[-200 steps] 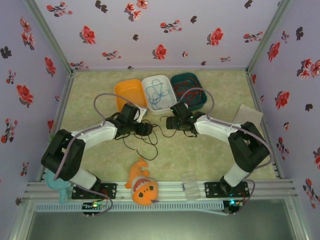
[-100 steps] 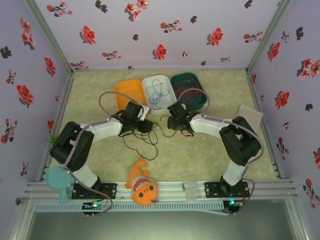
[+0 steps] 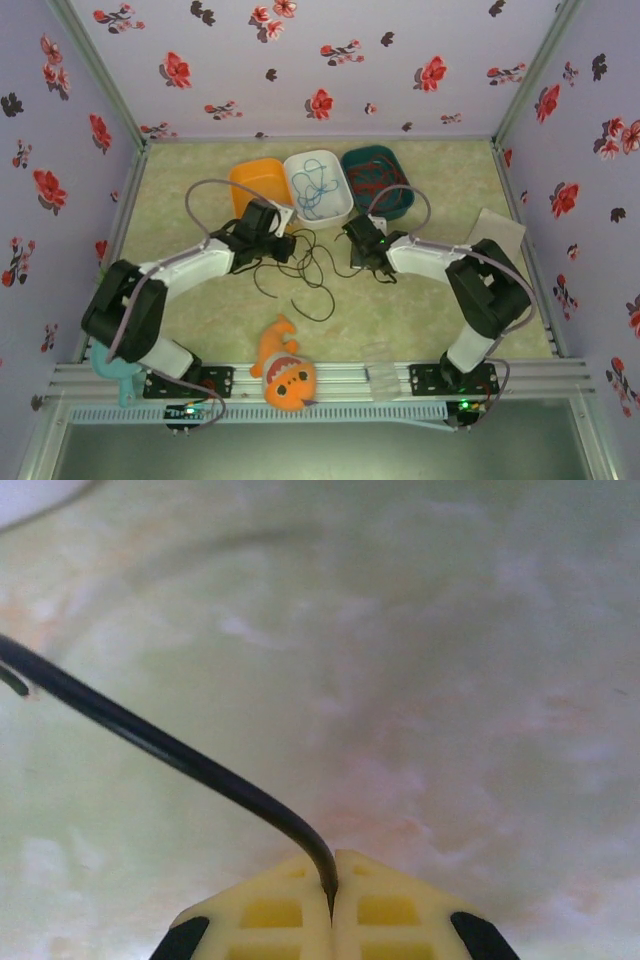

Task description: Untangle the cables

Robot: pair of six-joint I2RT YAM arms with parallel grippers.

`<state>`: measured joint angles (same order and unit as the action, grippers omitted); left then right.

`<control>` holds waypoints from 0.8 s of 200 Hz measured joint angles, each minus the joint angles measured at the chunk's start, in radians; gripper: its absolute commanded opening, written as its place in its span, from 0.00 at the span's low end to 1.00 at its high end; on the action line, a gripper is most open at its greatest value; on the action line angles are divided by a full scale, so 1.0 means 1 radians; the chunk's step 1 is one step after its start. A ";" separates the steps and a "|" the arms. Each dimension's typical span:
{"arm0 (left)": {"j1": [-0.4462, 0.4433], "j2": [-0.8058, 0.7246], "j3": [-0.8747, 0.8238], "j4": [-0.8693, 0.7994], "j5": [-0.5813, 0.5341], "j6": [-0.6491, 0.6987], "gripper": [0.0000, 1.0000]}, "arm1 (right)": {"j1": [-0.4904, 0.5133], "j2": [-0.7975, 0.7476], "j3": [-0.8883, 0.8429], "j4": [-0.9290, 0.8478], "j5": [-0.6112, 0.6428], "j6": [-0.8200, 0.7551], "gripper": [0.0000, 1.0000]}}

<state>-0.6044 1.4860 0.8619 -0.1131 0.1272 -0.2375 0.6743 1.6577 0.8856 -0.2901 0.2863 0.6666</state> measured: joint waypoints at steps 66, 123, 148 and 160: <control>0.003 -0.188 -0.013 -0.097 -0.105 0.000 0.00 | -0.066 -0.133 -0.116 -0.040 0.064 0.071 0.00; 0.023 -0.278 -0.013 -0.174 -0.179 0.000 0.00 | -0.127 -0.228 -0.163 -0.094 0.113 0.102 0.00; 0.031 -0.325 -0.013 -0.204 -0.200 0.000 0.00 | -0.161 -0.275 -0.192 -0.108 0.123 0.113 0.00; 0.036 -0.344 -0.013 -0.214 -0.207 0.000 0.00 | -0.176 -0.298 -0.203 -0.117 0.130 0.116 0.00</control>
<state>-0.5682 1.1423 0.8490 -0.3275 -0.0799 -0.2375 0.4984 1.3602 0.6823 -0.4068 0.4164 0.7826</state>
